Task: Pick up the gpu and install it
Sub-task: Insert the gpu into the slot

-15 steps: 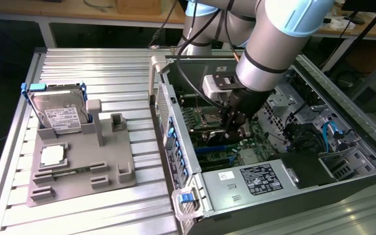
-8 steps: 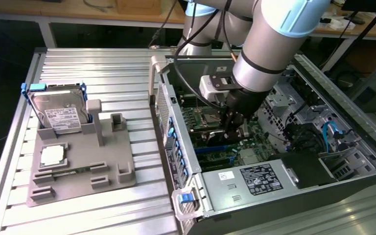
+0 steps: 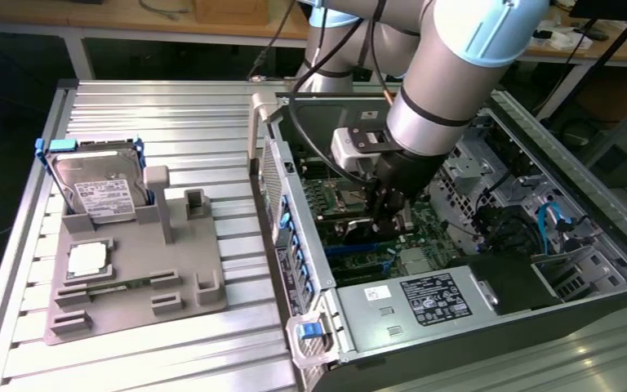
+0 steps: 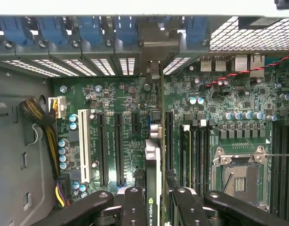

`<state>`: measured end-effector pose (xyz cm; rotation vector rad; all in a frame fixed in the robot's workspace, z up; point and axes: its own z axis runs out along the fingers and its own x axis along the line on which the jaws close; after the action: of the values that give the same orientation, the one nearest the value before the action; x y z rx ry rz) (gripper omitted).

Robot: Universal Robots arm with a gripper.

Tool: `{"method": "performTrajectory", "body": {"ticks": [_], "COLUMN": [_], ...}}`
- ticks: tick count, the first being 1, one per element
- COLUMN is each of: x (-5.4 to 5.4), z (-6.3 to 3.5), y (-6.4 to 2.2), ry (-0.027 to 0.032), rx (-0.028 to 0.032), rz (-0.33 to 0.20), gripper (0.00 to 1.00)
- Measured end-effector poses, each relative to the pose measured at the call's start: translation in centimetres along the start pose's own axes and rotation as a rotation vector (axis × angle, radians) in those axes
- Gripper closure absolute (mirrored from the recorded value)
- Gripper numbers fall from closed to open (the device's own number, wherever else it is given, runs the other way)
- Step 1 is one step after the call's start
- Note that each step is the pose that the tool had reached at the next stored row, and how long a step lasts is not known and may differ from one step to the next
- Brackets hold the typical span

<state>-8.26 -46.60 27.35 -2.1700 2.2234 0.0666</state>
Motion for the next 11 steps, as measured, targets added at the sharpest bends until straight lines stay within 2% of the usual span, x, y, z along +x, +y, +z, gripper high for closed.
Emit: {"method": "performTrajectory", "body": {"ticks": [11], "x": [0.04], "z": [0.78], "y": [-0.01], "ry": [-0.0001], "rx": [-0.0004], "rz": [0.000], "gripper": [0.73]}}
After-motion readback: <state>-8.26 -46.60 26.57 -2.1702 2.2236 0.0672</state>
